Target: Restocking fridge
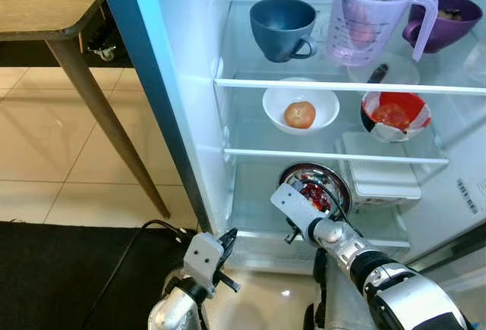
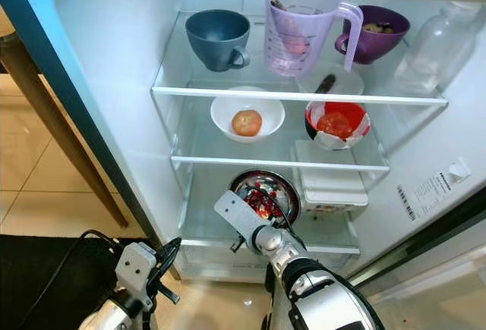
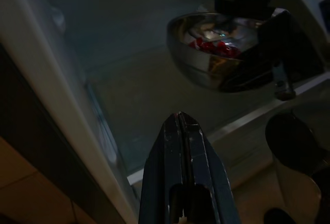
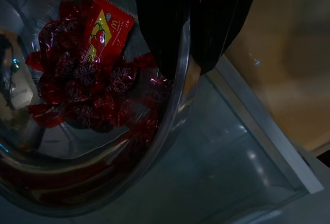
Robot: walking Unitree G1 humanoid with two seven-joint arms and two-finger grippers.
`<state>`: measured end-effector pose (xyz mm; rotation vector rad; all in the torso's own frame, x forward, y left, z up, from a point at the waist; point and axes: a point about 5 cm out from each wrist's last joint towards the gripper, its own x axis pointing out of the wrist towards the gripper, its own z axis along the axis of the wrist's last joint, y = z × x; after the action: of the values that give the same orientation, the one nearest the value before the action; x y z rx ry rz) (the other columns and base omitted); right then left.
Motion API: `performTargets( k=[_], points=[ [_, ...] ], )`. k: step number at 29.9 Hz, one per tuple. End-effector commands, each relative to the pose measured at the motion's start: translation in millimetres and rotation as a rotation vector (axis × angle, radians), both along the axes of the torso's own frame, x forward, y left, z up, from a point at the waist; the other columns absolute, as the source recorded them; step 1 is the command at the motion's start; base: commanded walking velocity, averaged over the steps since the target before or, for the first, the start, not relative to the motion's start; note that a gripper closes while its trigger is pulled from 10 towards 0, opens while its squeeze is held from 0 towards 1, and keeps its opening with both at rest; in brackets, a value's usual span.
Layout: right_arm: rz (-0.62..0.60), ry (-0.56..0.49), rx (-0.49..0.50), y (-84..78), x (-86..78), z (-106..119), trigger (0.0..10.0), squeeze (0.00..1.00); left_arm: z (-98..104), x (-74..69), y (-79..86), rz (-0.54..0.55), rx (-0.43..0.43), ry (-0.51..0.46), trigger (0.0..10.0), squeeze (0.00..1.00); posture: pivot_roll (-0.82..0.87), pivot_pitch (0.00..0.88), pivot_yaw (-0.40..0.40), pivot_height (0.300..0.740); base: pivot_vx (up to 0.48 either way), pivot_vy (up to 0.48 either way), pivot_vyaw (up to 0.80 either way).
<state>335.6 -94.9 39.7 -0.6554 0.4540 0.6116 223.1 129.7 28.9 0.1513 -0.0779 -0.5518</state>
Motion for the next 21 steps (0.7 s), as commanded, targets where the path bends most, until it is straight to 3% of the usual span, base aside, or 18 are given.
performTargets(
  k=[1,8,9,10,11,12,15,18,19,20,21],
  points=[
    [0.018,-0.038,0.007,6.2,3.4,6,10.0,0.0,-3,-4.5,0.7,-0.02,0.019,0.025,10.0,0.0,0.1,0.266,-0.012,0.467,0.0,0.0,0.0],
    [0.037,-0.066,-0.057,7.9,6.0,9,10.0,0.0,0,-3.8,0.3,-0.02,0.018,0.025,10.0,0.0,0.11,0.264,-0.011,0.467,0.0,0.0,0.0],
    [0.035,-0.069,-0.06,7.5,6.2,9,10.0,0.37,1,-3.9,-0.1,-0.02,0.017,0.025,10.0,0.0,0.11,0.265,-0.012,0.467,0.0,0.0,0.0],
    [0.03,-0.075,-0.066,6.7,6.6,9,10.0,0.83,1,-4.2,-0.7,-0.02,0.016,0.026,10.0,0.0,0.11,0.265,-0.012,0.467,0.0,0.0,0.0],
    [0.027,-0.08,-0.069,6.1,6.8,9,10.0,0.83,2,-4.4,-1.1,-0.02,0.015,0.028,10.0,0.0,0.11,0.265,-0.012,0.467,0.0,0.0,0.0],
    [0.026,-0.085,-0.073,5.6,6.9,9,10.0,0.98,3,-4.6,-1.6,-0.02,0.014,0.029,10.0,0.0,0.11,0.266,-0.012,0.467,0.0,0.0,0.0],
    [0.022,-0.093,-0.076,4.8,7.4,10,10.0,0.98,4,-4.9,-2.6,-0.02,0.013,0.032,10.0,0.0,0.1,0.264,-0.012,0.467,0.0,0.0,0.0],
    [0.017,-0.108,-0.072,3.8,8.9,12,10.0,0.93,4,-4.9,-4.3,-0.024,0.009,0.035,10.0,0.0,0.1,0.263,-0.011,0.467,0.0,0.0,0.0],
    [0.013,-0.121,-0.058,2.6,11.1,15,10.0,0.56,4,-4.4,-5.9,-0.027,0.007,0.036,10.0,0.0,0.09,0.261,-0.01,0.467,0.0,0.0,0.0],
    [0.014,-0.129,-0.05,1.7,12.3,17,10.0,0.08,4,-4.0,-6.6,-0.028,0.006,0.037,10.0,0.0,0.09,0.26,-0.011,0.467,0.0,0.0,0.0],
    [0.014,-0.129,-0.05,1.7,12.3,17,10.0,0.08,4,-4.0,-6.6,-0.028,0.006,0.037,10.0,0.0,0.09,0.26,-0.011,0.467,0.0,0.0,0.0]
  ],
)
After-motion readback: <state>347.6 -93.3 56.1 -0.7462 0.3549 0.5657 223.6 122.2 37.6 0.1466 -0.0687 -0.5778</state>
